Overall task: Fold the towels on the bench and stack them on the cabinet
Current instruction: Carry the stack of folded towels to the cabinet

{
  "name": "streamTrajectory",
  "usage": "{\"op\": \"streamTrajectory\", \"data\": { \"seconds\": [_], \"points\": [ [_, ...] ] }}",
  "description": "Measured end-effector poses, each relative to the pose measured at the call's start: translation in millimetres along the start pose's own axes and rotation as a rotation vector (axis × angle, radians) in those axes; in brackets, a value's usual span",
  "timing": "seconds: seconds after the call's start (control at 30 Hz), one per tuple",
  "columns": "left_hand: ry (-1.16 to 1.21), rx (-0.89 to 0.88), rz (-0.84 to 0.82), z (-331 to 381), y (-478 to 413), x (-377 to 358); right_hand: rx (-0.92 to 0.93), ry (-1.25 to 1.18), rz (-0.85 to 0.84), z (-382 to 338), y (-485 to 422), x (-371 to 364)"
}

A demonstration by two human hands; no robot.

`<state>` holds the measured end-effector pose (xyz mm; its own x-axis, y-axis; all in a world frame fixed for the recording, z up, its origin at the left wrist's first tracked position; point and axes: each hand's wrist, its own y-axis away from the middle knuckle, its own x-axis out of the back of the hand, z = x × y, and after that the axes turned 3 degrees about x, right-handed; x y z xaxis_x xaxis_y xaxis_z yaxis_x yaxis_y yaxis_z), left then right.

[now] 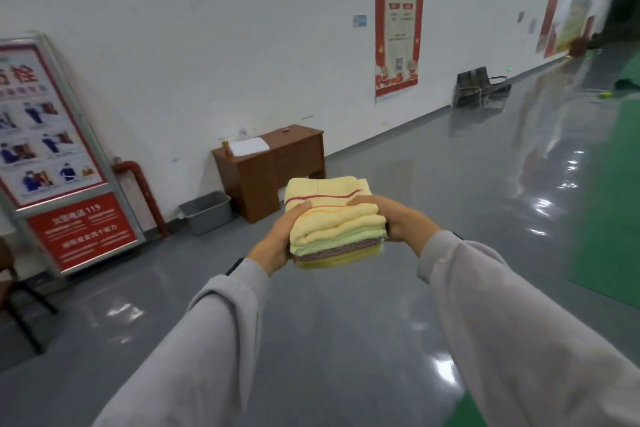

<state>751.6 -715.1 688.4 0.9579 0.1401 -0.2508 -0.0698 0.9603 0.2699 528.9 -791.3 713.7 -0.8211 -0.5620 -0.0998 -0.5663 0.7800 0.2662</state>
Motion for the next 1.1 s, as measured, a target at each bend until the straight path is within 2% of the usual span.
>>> {"op": "streamTrajectory", "data": {
  "seconds": [0.27,0.5,0.9,1.1],
  "points": [
    [-0.028,-0.07,0.116,46.5,-197.1,93.7,0.044,0.021,-0.118,-34.4,-224.8,17.5],
    [0.012,-0.084,0.26,137.8,-333.9,178.5,0.022,0.044,-0.207,-110.7,-432.5,3.1],
    [0.022,-0.089,0.318,260.5,-644.1,438.3,0.002,0.096,-0.265,-183.8,-843.4,-78.6],
    [0.039,-0.092,0.351,336.3,-780.3,538.6,-0.031,0.042,-0.372,-237.3,-1037.5,-105.9]
  ]
}}
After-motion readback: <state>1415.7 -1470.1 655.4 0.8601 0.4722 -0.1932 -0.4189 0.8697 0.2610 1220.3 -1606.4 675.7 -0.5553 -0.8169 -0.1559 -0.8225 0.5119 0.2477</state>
